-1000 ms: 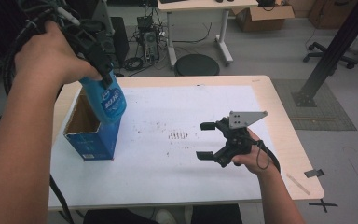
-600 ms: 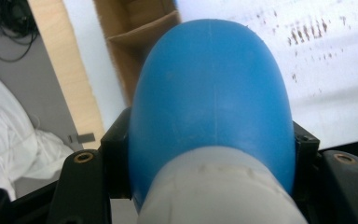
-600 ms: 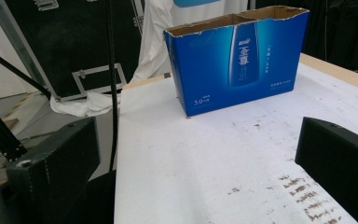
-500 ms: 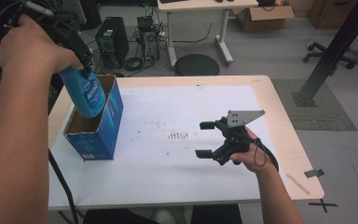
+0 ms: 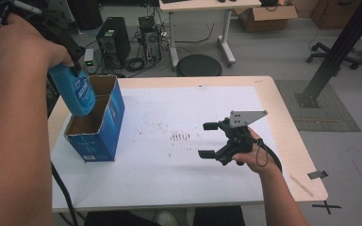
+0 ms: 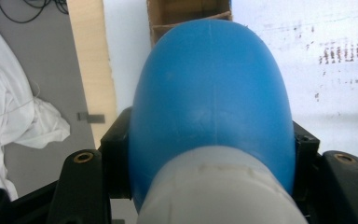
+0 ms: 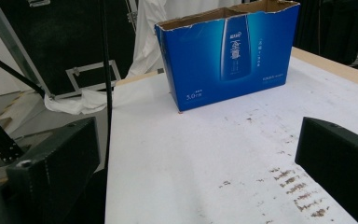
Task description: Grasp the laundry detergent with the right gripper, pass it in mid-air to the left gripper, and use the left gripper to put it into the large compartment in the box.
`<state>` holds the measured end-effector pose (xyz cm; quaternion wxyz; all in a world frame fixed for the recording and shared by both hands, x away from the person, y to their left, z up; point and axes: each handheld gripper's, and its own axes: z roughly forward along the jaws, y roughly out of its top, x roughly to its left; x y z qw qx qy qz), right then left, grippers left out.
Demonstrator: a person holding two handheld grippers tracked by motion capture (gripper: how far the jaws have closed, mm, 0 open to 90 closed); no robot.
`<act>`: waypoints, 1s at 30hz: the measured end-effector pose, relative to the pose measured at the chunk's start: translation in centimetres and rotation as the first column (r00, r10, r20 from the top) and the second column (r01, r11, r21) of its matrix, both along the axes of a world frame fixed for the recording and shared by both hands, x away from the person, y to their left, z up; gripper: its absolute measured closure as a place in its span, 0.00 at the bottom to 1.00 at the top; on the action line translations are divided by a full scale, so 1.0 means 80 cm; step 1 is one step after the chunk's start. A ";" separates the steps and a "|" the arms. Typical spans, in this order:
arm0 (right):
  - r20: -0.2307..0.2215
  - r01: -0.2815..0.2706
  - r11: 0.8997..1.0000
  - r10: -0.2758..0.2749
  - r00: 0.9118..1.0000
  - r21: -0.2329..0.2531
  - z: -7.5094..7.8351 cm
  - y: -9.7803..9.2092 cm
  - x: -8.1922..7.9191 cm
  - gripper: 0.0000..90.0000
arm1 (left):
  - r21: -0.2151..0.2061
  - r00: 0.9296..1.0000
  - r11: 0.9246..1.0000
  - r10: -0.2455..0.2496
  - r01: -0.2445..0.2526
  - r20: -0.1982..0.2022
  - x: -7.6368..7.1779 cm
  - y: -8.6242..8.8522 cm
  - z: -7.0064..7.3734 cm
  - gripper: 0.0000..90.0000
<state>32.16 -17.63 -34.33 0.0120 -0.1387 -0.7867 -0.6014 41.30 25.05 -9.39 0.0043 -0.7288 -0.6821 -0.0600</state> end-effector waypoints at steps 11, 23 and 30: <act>0.007 0.014 1.000 -0.014 1.000 -0.020 0.002 -0.001 0.001 0.00 | -0.009 1.000 1.000 -0.002 0.002 -0.027 0.011 0.007 -0.029 0.42; 0.014 0.021 0.999 -0.021 1.000 -0.047 0.007 -0.002 0.000 0.00 | -0.016 0.998 1.000 0.000 -0.001 -0.061 0.019 0.013 -0.066 0.42; 0.012 0.018 0.998 -0.017 1.000 -0.063 0.005 0.001 0.000 0.00 | -0.026 0.996 1.000 -0.004 0.002 -0.084 0.022 0.016 -0.092 0.42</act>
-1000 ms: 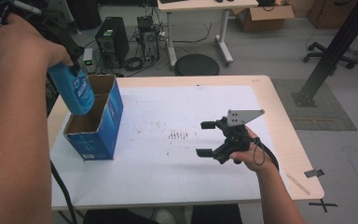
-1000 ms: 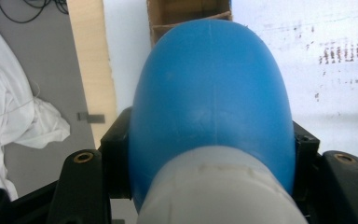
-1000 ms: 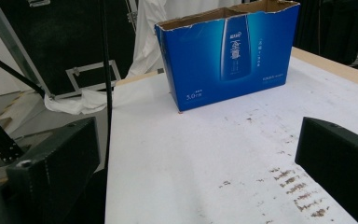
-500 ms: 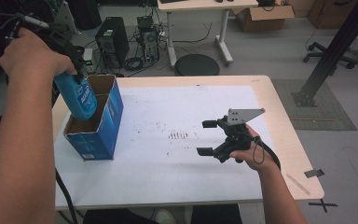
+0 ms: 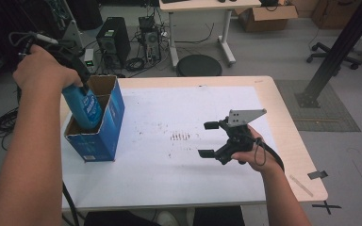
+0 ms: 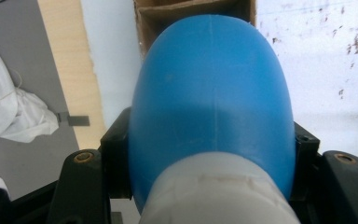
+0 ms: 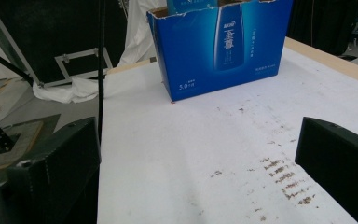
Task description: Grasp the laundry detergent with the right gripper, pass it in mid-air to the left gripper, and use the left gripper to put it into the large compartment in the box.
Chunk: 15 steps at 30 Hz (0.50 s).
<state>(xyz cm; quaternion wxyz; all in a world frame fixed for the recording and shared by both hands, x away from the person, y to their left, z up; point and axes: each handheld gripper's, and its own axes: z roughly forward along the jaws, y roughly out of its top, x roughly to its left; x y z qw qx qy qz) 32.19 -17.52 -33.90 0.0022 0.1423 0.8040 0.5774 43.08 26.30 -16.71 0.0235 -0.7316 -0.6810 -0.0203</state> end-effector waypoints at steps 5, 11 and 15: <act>-0.003 0.000 1.000 0.000 1.000 -0.029 -0.003 0.002 0.003 0.00 | -0.004 1.000 1.000 -0.003 0.003 -0.016 0.002 0.000 -0.021 0.42; -0.002 -0.006 1.000 0.006 1.000 -0.029 -0.003 0.003 0.003 0.00 | -0.010 1.000 1.000 -0.004 0.004 -0.028 0.005 -0.001 -0.037 0.42; -0.005 -0.008 0.999 0.008 1.000 -0.032 -0.005 0.004 0.003 0.00 | -0.013 0.999 1.000 -0.007 0.007 -0.042 0.006 -0.001 -0.051 0.42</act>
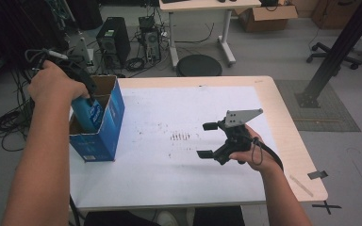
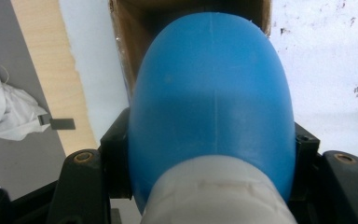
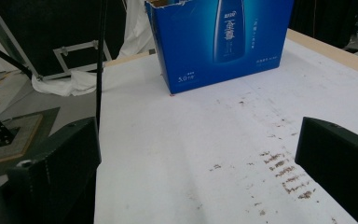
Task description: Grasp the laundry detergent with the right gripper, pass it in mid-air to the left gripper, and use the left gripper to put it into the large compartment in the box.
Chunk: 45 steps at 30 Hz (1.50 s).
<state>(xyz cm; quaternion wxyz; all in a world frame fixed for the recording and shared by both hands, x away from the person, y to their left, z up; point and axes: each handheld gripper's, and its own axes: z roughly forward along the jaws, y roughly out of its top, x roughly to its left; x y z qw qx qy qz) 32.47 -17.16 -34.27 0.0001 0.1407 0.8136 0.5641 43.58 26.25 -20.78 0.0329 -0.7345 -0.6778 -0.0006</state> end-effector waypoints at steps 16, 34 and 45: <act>-0.008 -0.009 1.000 0.009 1.000 -0.009 -0.004 0.004 0.003 0.00 | 0.024 1.000 1.000 -0.003 0.004 -0.026 0.004 0.000 -0.044 0.42; -0.010 -0.013 1.000 0.013 1.000 -0.005 -0.008 0.006 0.003 0.00 | 0.015 0.999 1.000 -0.017 0.017 -0.043 0.007 -0.005 -0.077 0.42; -0.014 -0.010 1.000 0.010 1.000 -0.006 -0.011 0.007 0.003 0.00 | 0.028 0.998 0.999 -0.014 0.015 -0.054 0.007 -0.002 -0.093 0.42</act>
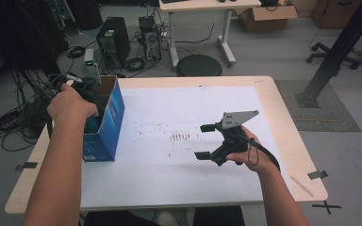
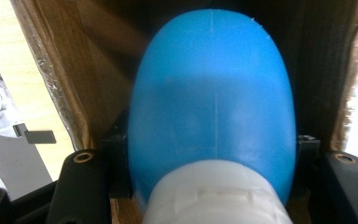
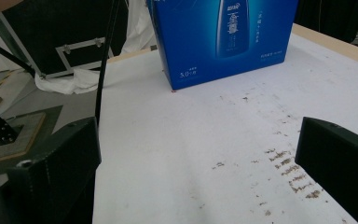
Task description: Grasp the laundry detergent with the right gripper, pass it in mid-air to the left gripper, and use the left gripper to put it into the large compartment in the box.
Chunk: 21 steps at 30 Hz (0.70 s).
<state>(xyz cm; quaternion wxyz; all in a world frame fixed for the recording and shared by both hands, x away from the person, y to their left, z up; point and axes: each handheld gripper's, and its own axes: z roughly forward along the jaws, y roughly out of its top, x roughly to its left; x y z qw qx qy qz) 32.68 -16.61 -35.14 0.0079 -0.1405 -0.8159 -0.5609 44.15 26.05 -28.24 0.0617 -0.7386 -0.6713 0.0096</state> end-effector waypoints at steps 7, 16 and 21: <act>-0.002 -0.001 1.000 0.001 1.000 -0.001 -0.001 0.002 0.001 0.00 | 0.001 1.000 1.000 0.003 -0.003 -0.005 -0.001 0.003 -0.005 0.42; -0.006 -0.006 1.000 0.006 1.000 -0.005 -0.003 0.007 0.000 0.00 | -0.011 1.000 1.000 0.003 -0.003 -0.001 -0.004 0.008 -0.010 0.42; -0.004 -0.007 1.000 0.007 1.000 -0.003 -0.002 0.008 0.000 0.00 | -0.018 1.000 1.000 0.007 -0.007 0.002 -0.005 0.009 -0.011 0.42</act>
